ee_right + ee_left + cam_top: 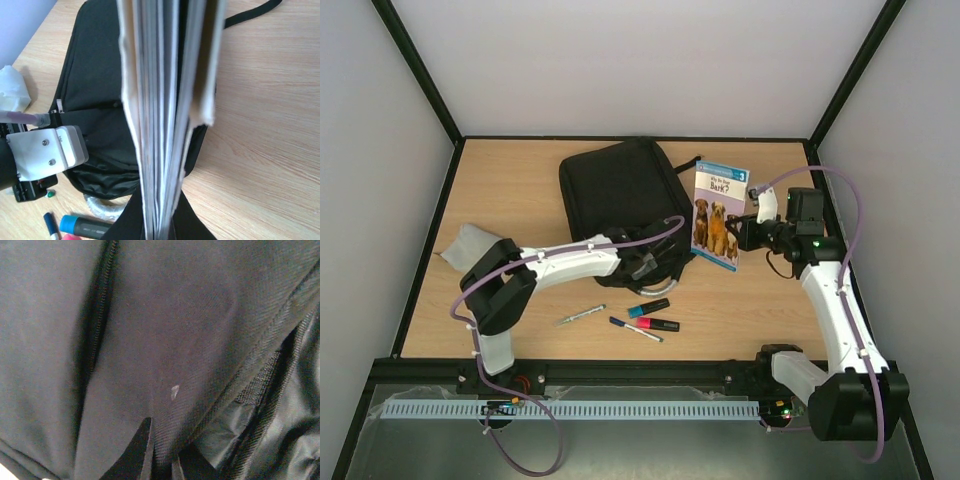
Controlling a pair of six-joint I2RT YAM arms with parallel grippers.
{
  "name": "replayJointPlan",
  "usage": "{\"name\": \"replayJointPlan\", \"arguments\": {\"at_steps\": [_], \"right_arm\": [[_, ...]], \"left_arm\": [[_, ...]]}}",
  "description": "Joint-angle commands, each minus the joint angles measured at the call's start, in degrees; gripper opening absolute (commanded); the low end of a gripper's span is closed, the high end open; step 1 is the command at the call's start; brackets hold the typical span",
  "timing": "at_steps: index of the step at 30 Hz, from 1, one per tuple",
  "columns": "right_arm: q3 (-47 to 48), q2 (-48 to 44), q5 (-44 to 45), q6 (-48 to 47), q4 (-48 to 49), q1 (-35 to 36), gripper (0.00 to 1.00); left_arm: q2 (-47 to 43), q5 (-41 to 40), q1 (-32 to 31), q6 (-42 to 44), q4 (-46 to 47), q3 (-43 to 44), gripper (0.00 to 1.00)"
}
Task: Pack the student bag
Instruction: Place the book in the student bag.
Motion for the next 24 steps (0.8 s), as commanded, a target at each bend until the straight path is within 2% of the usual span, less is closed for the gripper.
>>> {"name": "replayJointPlan", "arguments": {"at_steps": [1, 5, 9, 14, 18, 24], "right_arm": [[9.7, -1.3, -3.1, -2.8, -7.6, -0.2, 0.01], [18.2, 0.6, -7.3, -7.0, -19.9, -0.2, 0.01], [20.2, 1.3, -12.0, -9.5, -27.2, -0.2, 0.01], [19.2, 4.8, -21.8, -14.4, -34.0, 0.1, 0.01], [18.3, 9.3, -24.2, -17.4, -38.1, 3.5, 0.01], [16.5, 13.6, -22.6, -16.2, -37.2, 10.5, 0.01]], "left_arm": [[-4.9, -2.5, 1.8, -1.7, -0.4, 3.5, 0.02], [-9.0, -2.5, 2.5, -2.0, 0.1, 5.4, 0.02], [-12.9, -1.5, 4.4, -1.4, 1.5, 6.5, 0.02], [-15.6, 7.5, 10.0, -3.6, 3.6, 6.9, 0.02], [-17.3, 13.7, 13.2, -5.5, 5.9, 5.5, 0.02], [-19.5, 22.3, 18.3, -8.4, 9.6, 1.8, 0.02]]}}
